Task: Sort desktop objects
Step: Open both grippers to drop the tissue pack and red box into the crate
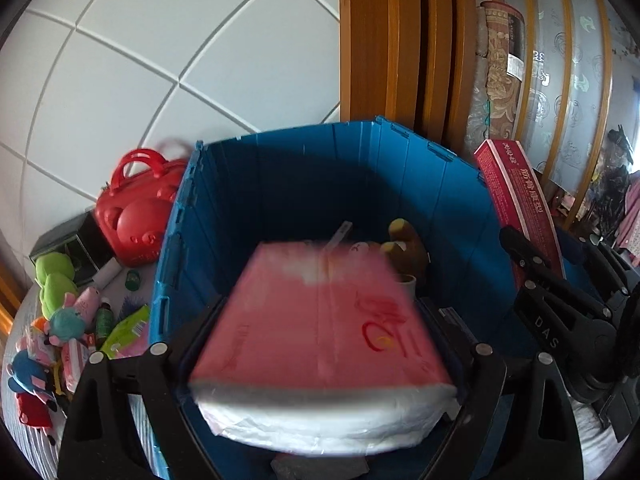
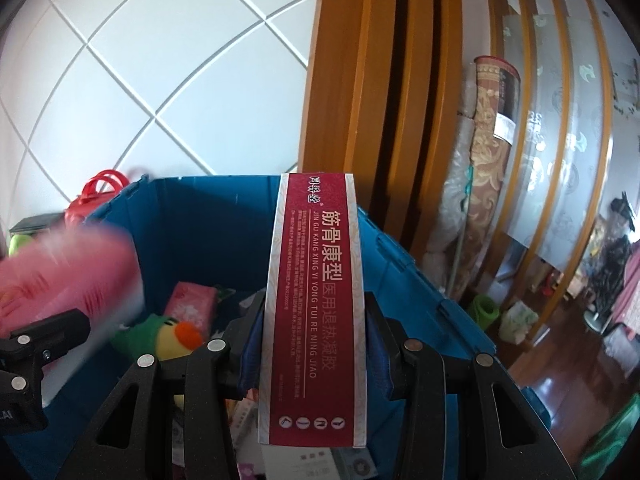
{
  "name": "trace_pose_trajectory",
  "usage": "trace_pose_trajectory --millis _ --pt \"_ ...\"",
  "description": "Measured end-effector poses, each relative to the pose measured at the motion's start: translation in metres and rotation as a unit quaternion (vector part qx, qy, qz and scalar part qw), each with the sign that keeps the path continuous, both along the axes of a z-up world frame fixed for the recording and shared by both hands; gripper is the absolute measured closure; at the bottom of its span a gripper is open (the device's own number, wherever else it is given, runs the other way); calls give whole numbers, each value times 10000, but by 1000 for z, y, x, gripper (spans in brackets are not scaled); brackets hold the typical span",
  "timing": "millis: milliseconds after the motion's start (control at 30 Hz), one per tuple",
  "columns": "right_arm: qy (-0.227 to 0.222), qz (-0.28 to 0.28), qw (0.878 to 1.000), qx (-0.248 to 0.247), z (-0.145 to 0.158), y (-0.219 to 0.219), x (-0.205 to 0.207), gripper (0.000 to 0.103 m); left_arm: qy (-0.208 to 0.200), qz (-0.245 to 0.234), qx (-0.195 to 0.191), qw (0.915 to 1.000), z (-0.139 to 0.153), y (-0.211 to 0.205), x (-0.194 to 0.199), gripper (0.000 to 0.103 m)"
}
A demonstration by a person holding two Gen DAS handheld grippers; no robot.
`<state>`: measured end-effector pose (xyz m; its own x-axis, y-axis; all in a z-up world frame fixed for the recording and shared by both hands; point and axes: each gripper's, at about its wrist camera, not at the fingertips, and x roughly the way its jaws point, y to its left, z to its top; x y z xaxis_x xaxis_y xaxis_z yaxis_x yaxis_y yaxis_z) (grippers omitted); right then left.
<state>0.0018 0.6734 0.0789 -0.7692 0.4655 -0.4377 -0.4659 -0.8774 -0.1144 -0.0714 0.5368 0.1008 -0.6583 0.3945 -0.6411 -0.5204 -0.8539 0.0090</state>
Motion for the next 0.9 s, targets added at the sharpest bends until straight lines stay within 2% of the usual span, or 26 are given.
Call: trace_pose_trajectory --millis 133,167,200,267,300,367,500,667,800,900 --pt "-30 -79 9999 68 0 -2 0 57 89 3 -13 10000 0 0 3 11" --pt "-26 -90 9999 102 0 -3 0 50 97 -11 -37 9999 0 1 3 11" --pt "-25 -102 9998 142 0 -5 0 38 104 -27 -45 9999 0 2 4 11" --pt "-34 -123 9996 264 2 -9 0 25 118 -31 -45 9999 0 2 5 11" --pt "-38 -143 9993 345 2 -12 1 23 122 -34 -41 9999 0 2 5 11" --pt "-33 -163 9991 382 3 -13 1 22 134 -24 -30 9999 0 1 6 11" --pt "-32 -150 9994 301 5 -11 1 14 150 -11 15 9999 0 0 7 11" --pt "-12 -165 9992 357 5 -10 2 12 118 -36 98 9999 0 -2 7 11" --pt "61 -117 9997 215 6 -7 5 7 115 -82 370 9992 1 -11 8 11" --pt "83 -107 9998 158 7 -5 5 5 333 35 581 9977 5 -22 15 11"
